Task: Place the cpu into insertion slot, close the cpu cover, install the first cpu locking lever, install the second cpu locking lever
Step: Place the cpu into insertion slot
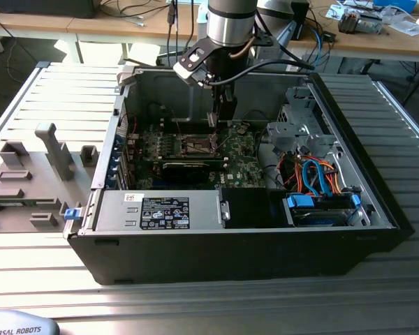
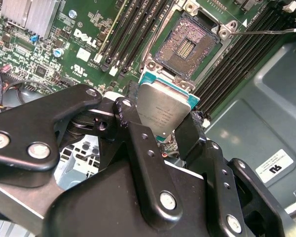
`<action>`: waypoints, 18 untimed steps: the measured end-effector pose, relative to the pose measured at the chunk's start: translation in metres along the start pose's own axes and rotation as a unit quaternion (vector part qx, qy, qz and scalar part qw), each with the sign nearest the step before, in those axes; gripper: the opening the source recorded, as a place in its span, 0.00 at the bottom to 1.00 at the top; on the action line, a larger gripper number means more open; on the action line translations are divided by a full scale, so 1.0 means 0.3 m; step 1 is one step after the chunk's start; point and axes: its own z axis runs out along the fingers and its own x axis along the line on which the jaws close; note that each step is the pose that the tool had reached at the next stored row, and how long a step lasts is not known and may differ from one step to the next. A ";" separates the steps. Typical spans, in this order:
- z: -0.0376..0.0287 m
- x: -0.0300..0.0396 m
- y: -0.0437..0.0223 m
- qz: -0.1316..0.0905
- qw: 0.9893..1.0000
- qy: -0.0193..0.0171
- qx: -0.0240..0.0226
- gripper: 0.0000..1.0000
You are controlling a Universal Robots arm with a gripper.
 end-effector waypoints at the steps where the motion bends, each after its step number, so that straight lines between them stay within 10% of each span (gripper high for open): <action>1: 0.000 0.000 0.000 0.000 1.000 0.000 0.000 0.54; 18: 0.010 0.000 0.000 0.000 1.000 0.000 0.000 0.54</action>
